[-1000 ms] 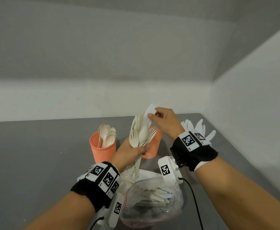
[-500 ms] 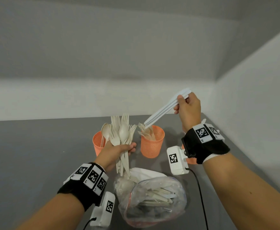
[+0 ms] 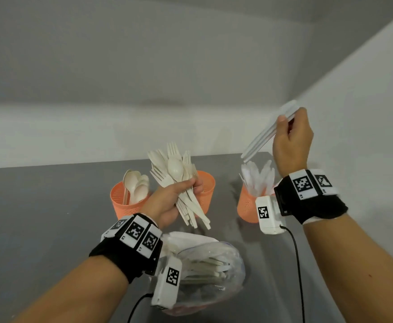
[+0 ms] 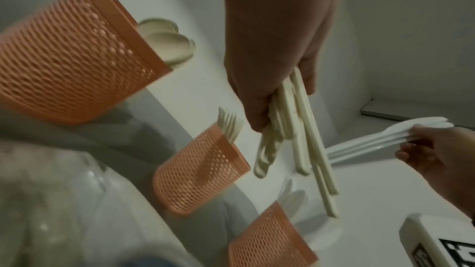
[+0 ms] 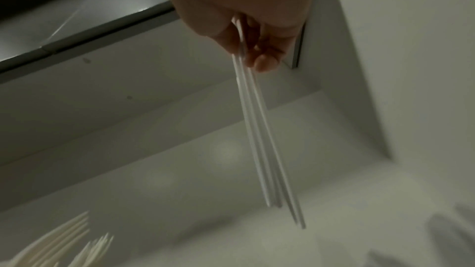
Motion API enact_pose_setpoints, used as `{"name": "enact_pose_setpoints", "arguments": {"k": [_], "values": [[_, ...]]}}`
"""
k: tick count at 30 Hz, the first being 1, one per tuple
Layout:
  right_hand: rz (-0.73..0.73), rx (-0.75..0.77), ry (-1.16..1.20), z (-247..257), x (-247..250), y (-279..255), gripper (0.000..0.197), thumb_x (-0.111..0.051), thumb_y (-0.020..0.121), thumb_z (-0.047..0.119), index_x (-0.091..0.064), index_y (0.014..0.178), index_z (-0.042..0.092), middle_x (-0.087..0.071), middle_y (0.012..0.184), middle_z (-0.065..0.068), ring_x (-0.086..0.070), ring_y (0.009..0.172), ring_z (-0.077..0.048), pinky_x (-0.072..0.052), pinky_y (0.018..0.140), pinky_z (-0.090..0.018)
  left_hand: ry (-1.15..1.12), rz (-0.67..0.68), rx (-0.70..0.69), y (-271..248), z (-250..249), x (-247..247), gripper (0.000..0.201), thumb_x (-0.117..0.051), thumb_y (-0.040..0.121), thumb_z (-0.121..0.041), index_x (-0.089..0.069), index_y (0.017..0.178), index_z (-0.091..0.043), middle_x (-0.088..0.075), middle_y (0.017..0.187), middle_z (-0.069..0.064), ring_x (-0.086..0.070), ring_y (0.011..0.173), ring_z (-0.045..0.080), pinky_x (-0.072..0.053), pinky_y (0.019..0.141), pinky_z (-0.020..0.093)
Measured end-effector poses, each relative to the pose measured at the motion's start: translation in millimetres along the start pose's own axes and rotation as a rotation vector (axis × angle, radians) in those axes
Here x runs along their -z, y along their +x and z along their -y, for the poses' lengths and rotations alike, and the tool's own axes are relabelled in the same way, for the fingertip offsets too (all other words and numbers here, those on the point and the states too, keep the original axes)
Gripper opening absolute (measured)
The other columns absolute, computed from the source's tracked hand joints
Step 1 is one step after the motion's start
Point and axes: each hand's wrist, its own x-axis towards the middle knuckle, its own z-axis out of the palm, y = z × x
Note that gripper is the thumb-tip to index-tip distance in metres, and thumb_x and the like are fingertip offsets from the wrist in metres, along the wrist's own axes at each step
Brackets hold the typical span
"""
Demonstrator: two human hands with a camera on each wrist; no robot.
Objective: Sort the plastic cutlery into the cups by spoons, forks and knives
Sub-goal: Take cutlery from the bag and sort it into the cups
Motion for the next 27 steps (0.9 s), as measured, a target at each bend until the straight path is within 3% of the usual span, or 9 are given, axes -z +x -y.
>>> {"name": "enact_pose_setpoints", "arguments": {"k": [5,8,13,15,18,20,22,24,27], "values": [[0.018,0.041,-0.157,-26,26,-3,0.013,-0.039,0.095,0.010,-0.044,0.083,0.006,-0.043,0.074,-0.008,-0.040,0.069,-0.020,-0.024,0.060,-0.022,-0.008,0.095,-0.011,10,15,-18,0.019,-0.057,0.083,-0.003,-0.069,0.070,-0.010,-0.064,0.070,0.001,-0.063,0.063,0.010,-0.053,0.062,0.022],[0.197,-0.074,-0.294,-49,23,-18,0.014,-0.043,0.094,0.008,-0.043,0.081,0.005,-0.046,0.075,-0.014,-0.044,0.069,-0.024,-0.025,0.061,-0.026,-0.040,0.181,0.053,20,24,-18,0.017,-0.070,0.075,-0.007,-0.062,0.090,-0.011,-0.063,0.072,0.003,-0.064,0.062,0.014,-0.054,0.057,0.026],[0.680,-0.300,-0.537,-79,12,-45,0.023,-0.044,0.089,0.002,-0.047,0.067,0.007,-0.053,0.068,-0.008,-0.051,0.077,-0.027,-0.037,0.070,-0.031,-0.041,0.203,0.090,22,32,-21,0.021,-0.067,0.074,-0.009,-0.063,0.095,-0.012,-0.065,0.083,-0.002,-0.063,0.074,0.011,-0.050,0.065,0.025],[0.798,-0.339,-0.569,-77,9,-51,0.019,-0.041,0.087,-0.004,-0.055,0.081,0.008,-0.062,0.091,-0.016,-0.057,0.096,-0.033,-0.041,0.085,-0.034,-0.040,0.217,0.078,17,32,-22,0.024,-0.065,0.075,-0.007,-0.061,0.097,-0.011,-0.066,0.084,-0.001,-0.063,0.073,0.011,-0.051,0.064,0.025],[0.647,-0.302,-0.450,-55,7,-47,0.047,-0.040,0.087,-0.007,-0.039,0.133,0.001,-0.043,0.130,-0.019,-0.050,0.111,-0.033,-0.038,0.093,-0.032,-0.063,0.222,0.058,14,32,-19,0.021,-0.062,0.080,-0.002,-0.054,0.098,-0.009,-0.058,0.081,0.005,-0.059,0.065,0.012,-0.049,0.059,0.024],[0.479,-0.167,-0.307,-29,5,-47,0.045,-0.043,0.087,-0.005,-0.043,0.131,0.005,-0.042,0.124,-0.015,-0.053,0.093,-0.024,-0.036,0.080,-0.019,-0.084,0.234,0.036,13,29,-19,0.013,-0.058,0.084,-0.001,-0.050,0.093,-0.008,-0.050,0.076,0.006,-0.054,0.059,0.012,-0.047,0.054,0.022],[0.501,-0.033,-0.170,-4,-1,-55,0.026,-0.047,0.087,-0.003,-0.059,0.109,0.003,-0.052,0.103,-0.011,-0.049,0.073,-0.011,-0.035,0.070,-0.013,-0.111,0.259,0.019,9,24,-21,0.010,-0.055,0.086,-0.002,-0.046,0.087,-0.006,-0.046,0.070,0.003,-0.048,0.056,0.012,-0.045,0.053,0.021],[0.698,-0.055,-0.055,11,-10,-74,0.015,-0.051,0.086,0.000,-0.065,0.092,0.004,-0.059,0.084,-0.008,-0.048,0.065,-0.003,-0.039,0.068,-0.018,-0.126,0.213,-0.020,4,21,-21,0.010,-0.059,0.081,-0.003,-0.052,0.088,-0.005,-0.053,0.070,0.004,-0.052,0.062,0.014,-0.050,0.065,0.023],[0.880,-0.201,0.032,19,-23,-98,0.015,-0.058,0.088,0.013,-0.062,0.102,0.010,-0.058,0.074,0.006,-0.052,0.061,0.006,-0.040,0.061,-0.007,-0.209,0.173,0.025,-3,21,-12,0.026,-0.062,0.077,-0.001,-0.061,0.101,-0.008,-0.067,0.094,0.010,-0.063,0.093,0.022,-0.039,0.106,0.046]]}}
